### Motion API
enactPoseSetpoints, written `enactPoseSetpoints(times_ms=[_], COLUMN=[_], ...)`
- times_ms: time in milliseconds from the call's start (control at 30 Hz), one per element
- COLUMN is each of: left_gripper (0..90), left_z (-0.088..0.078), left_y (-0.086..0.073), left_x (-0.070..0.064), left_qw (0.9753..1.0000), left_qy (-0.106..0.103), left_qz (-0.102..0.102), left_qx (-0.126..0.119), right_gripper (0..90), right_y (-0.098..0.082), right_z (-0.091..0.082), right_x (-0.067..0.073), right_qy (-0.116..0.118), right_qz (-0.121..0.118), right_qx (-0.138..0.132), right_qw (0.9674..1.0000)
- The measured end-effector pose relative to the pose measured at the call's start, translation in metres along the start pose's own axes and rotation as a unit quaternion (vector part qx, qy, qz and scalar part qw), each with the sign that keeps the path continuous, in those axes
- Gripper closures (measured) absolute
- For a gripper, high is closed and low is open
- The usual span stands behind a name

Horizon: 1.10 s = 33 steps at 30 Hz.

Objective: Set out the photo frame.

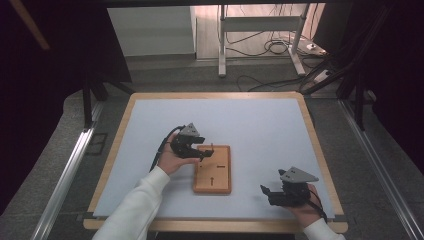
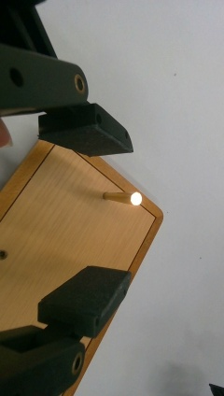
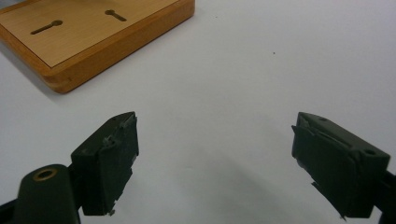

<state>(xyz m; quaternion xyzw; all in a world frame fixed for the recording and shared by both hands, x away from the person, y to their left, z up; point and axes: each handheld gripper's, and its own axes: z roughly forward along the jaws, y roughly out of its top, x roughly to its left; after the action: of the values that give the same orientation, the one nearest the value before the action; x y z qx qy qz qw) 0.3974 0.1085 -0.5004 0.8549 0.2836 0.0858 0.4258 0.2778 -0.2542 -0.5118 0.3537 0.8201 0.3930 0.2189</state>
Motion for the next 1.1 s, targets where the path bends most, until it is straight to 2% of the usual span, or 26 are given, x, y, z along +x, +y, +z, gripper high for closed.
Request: enactPoseSetpoints(times_ms=[67,167,533,567,867,933,1067,1100], left_gripper=[35.6,38.8,59.1,60.7,75.3,77.4,82.6,83.3], left_z=[0.006,0.013,0.03,0.032,0.035,0.036,0.038,0.038], left_y=[-0.002,-0.003,0.001,0.001,-0.002,-0.002,-0.002,-0.002], left_x=[0.001,0.0,0.003,0.003,0.009,0.009,0.01,0.01], left_qw=[1.0,0.9999,0.9999,1.0,0.9999,0.9998,0.9998,0.9998], left_qy=[0.0,-0.002,0.003,0.001,-0.012,-0.015,-0.014,-0.017], left_qz=[-0.006,-0.002,0.012,0.006,0.007,0.001,0.006,0.002], left_qx=[0.007,0.011,0.005,0.001,-0.009,-0.014,-0.01,-0.012], right_gripper=[14.5,14.5,14.5,14.5,14.5,14.4,14.4,14.4], right_y=[0.0,0.0,-0.001,-0.001,0.0,0.001,0.004,0.005], right_z=[0.0,0.0,0.001,0.001,0.003,0.003,0.004,0.005], right_x=[0.0,0.0,0.002,0.002,0.005,0.006,0.012,0.013], right_qy=[-0.001,0.002,0.0,0.0,0.003,0.005,0.011,0.012], right_qz=[0.001,0.003,0.0,0.001,0.001,0.0,-0.007,-0.011], right_qx=[0.0,0.001,0.005,0.005,0.006,0.005,0.004,0.004], right_qw=[1.0,1.0,1.0,1.0,1.0,1.0,0.9999,0.9999])
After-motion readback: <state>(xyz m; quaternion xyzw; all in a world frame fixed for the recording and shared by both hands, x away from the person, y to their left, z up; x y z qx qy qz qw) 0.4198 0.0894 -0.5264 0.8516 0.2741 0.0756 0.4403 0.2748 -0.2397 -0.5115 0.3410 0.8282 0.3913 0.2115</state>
